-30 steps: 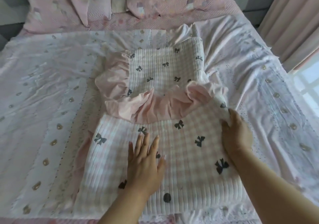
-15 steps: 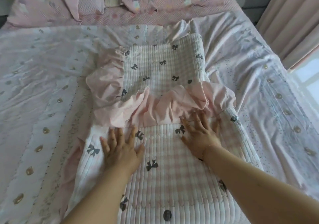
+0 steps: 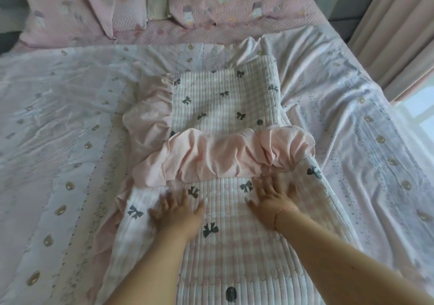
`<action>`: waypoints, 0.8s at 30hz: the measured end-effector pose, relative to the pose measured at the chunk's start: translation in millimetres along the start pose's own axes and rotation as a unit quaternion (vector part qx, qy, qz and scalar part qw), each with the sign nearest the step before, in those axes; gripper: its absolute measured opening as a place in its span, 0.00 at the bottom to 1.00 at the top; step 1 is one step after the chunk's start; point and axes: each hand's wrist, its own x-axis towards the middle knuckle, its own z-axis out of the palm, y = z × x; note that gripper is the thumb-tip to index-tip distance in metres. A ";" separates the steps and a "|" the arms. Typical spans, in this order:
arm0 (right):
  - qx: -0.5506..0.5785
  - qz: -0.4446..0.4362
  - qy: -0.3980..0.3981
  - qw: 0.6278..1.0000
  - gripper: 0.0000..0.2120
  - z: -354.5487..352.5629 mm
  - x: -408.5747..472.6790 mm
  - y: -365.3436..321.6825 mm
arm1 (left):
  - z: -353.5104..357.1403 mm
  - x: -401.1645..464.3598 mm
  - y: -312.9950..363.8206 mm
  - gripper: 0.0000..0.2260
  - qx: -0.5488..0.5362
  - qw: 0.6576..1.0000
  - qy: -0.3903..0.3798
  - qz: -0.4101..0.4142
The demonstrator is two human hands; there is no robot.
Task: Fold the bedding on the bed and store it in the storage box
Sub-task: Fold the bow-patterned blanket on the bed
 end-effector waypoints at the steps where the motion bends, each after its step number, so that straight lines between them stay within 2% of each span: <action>1: 0.018 0.007 -0.004 1.000 0.34 5.0 -16.8 -2.1 | 8.9 -17.2 1.6 0.33 -0.001 1.000 -0.003 0.014; 7: 0.073 0.011 -0.004 0.997 0.31 43.7 -114.9 -24.2 | 63.6 -111.3 1.1 0.34 0.002 0.998 0.053 0.046; 10: 0.119 0.022 0.010 0.993 0.34 71.5 -153.2 -31.6 | 91.9 -146.1 -14.5 0.41 0.007 0.994 0.056 0.089; 11: 0.138 0.028 0.021 0.990 0.37 81.8 -164.4 -32.0 | 107.2 -149.1 -27.7 0.39 -0.005 0.992 0.079 0.097; 12: 0.157 0.037 0.043 0.986 0.36 91.7 -174.3 -30.8 | 121.4 -151.4 -37.5 0.37 -0.006 0.985 0.133 0.108; 13: 0.192 0.051 0.083 0.976 0.31 97.4 -185.0 -30.3 | 135.4 -150.1 -44.1 0.34 -0.008 0.977 0.186 0.101; 14: 0.250 0.062 0.163 0.952 0.22 102.5 -194.4 -29.4 | 142.3 -154.1 -47.5 0.29 -0.028 0.972 0.216 0.086; 16: 0.363 0.111 0.300 0.875 0.03 104.2 -212.1 -27.0 | 123.7 -179.2 -46.3 0.13 -0.117 0.964 0.226 0.073; 17: 0.414 0.160 0.311 0.841 0.07 102.9 -218.5 -25.2 | 115.1 -189.5 -43.9 0.08 -0.183 0.957 0.221 0.040; 18: 0.469 0.216 0.283 0.808 0.11 102.4 -221.9 -22.8 | 108.9 -194.5 -39.5 0.09 -0.250 0.948 0.199 -0.008; 20: 0.610 0.311 0.184 0.705 0.18 103.2 -221.5 -21.2 | 104.3 -199.7 -35.0 0.21 -0.359 0.920 0.090 -0.131; 21: 0.690 0.336 0.127 0.628 0.19 101.7 -219.5 -23.1 | 104.2 -198.9 -33.3 0.29 -0.423 0.887 0.043 -0.179; 22: 0.760 0.344 0.080 0.546 0.21 101.3 -215.9 -25.0 | 105.4 -196.7 -31.9 0.33 -0.498 0.839 0.016 -0.218; 23: 0.809 0.340 0.042 0.477 0.22 100.2 -212.7 -26.7 | 103.6 -196.3 -28.1 0.32 -0.585 0.772 -0.007 -0.250; 24: 0.843 0.324 0.025 0.429 0.23 99.3 -208.2 -27.0 | 102.6 -194.6 -24.5 0.30 -0.658 0.699 -0.037 -0.277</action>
